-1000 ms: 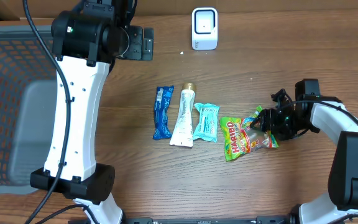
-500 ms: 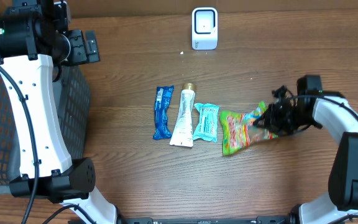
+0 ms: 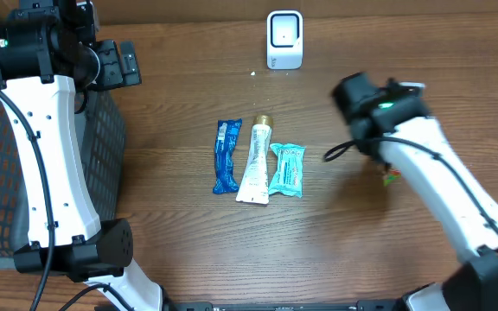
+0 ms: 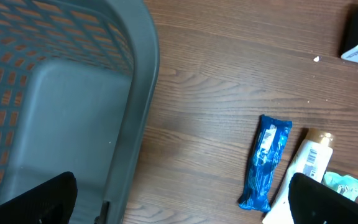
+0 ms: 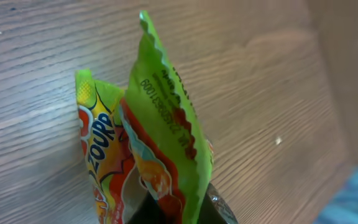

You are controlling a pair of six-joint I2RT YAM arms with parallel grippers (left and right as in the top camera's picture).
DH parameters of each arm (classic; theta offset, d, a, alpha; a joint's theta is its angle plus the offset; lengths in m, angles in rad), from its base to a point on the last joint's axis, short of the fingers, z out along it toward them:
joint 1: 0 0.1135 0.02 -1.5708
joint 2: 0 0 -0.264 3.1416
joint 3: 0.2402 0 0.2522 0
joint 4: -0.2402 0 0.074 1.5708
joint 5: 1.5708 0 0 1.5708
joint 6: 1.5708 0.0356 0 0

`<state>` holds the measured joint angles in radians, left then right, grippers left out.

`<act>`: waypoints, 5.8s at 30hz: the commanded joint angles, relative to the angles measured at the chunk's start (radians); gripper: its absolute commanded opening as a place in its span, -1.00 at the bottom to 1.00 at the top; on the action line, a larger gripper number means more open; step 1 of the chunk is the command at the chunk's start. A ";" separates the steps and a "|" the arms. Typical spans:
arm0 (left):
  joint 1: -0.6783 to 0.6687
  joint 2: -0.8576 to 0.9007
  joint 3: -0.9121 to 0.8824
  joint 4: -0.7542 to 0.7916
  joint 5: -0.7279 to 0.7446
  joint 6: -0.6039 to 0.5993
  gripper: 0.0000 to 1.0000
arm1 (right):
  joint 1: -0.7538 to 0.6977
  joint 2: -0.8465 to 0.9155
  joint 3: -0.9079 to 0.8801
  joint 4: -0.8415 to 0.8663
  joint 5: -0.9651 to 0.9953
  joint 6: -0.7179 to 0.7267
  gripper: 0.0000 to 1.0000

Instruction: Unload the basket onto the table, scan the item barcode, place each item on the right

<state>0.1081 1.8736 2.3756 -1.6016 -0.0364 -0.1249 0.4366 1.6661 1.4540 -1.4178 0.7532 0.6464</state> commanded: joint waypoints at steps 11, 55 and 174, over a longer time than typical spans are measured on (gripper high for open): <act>-0.004 -0.033 0.019 0.002 0.011 -0.013 1.00 | 0.117 0.409 0.019 -0.065 0.219 0.244 -0.92; -0.004 -0.033 0.019 0.002 0.011 -0.012 0.99 | -0.341 0.177 -0.365 0.554 -1.024 -0.389 -0.18; -0.006 -0.032 0.019 0.002 0.011 -0.012 0.99 | 0.060 0.458 0.219 1.640 -0.265 -1.762 -0.92</act>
<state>0.1066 1.8717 2.3764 -1.6009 -0.0334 -0.1284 0.4988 2.1021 1.6478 0.1356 0.4614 -0.8963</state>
